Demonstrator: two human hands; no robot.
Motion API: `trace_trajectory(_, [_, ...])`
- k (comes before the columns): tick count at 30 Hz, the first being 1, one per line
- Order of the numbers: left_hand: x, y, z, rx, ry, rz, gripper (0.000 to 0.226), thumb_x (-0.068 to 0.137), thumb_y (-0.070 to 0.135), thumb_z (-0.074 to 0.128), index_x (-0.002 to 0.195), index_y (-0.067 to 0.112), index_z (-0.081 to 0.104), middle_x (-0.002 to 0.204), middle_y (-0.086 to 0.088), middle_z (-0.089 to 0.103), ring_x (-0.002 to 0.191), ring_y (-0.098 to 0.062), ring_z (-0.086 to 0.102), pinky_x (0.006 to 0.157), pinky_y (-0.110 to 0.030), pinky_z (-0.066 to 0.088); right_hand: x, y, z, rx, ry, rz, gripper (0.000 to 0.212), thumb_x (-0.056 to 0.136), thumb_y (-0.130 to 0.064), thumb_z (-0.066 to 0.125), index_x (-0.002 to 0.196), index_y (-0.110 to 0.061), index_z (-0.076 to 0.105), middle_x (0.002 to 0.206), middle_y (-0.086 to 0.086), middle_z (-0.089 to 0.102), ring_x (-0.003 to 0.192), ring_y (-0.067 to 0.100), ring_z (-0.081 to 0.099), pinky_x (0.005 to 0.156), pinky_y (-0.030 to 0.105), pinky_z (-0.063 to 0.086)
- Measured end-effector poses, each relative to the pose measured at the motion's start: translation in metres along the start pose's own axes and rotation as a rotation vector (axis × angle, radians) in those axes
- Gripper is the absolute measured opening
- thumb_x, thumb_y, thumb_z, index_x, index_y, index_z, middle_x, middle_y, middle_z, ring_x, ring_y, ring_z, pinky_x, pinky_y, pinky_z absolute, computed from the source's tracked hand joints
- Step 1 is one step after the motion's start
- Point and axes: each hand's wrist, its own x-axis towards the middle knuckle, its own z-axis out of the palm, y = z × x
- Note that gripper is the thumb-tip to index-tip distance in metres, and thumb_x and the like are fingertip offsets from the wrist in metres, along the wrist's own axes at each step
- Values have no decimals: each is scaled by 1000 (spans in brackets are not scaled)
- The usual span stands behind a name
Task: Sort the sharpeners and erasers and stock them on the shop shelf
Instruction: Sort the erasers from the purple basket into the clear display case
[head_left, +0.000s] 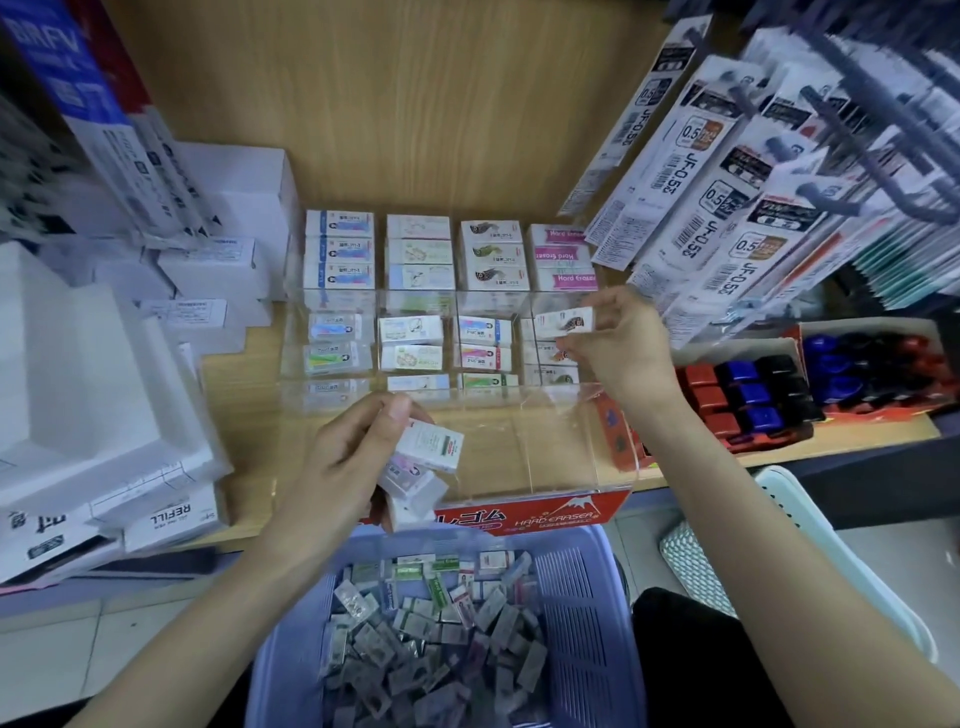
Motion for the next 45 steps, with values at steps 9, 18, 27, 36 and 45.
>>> trace_trajectory(9, [-2, 1, 3, -33, -11, -3, 33, 80, 50, 40, 76, 28, 64, 59, 2, 61, 47, -9, 53, 36, -20, 37, 11, -1, 11, -358, 18, -144, 30, 86, 0, 62, 114, -7, 53, 94, 1, 52, 93, 21, 58, 74, 31, 47])
trace_trajectory(18, [-3, 1, 2, -90, 18, -2, 41, 80, 51, 38, 80, 19, 63, 59, 1, 61, 45, -9, 53, 35, -18, 36, -3, -7, 20, -1098, -14, -298, 30, 86, 8, 54, 115, 0, 57, 134, 18, 35, 95, 36, 60, 74, 37, 49])
trace_trajectory(27, [-3, 0, -2, -122, 25, -32, 44, 80, 56, 37, 73, 22, 64, 59, -1, 61, 48, -11, 54, 37, -21, 38, -6, -13, 20, -1068, -40, -400, 30, 91, 1, 53, 120, -6, 51, 94, 13, 66, 86, 33, 65, 62, 33, 41])
trace_trajectory(36, [-2, -2, 0, 29, 148, 35, 63, 88, 69, 35, 62, 20, 65, 61, -11, 63, 57, -17, 60, 60, -30, 47, -130, -35, 20, -16, -664, -248, 22, 80, -28, 71, 101, -22, 65, 90, -12, 61, 80, 3, 58, 74, 21, 50])
trace_trajectory(45, [-2, 0, 0, 1, 55, 45, 50, 81, 58, 40, 59, 21, 64, 60, 9, 66, 59, 0, 59, 60, -11, 42, -119, -22, 19, 470, -551, 40, 23, 97, -13, 45, 96, -7, 67, 75, 10, 68, 66, 15, 65, 61, 24, 53])
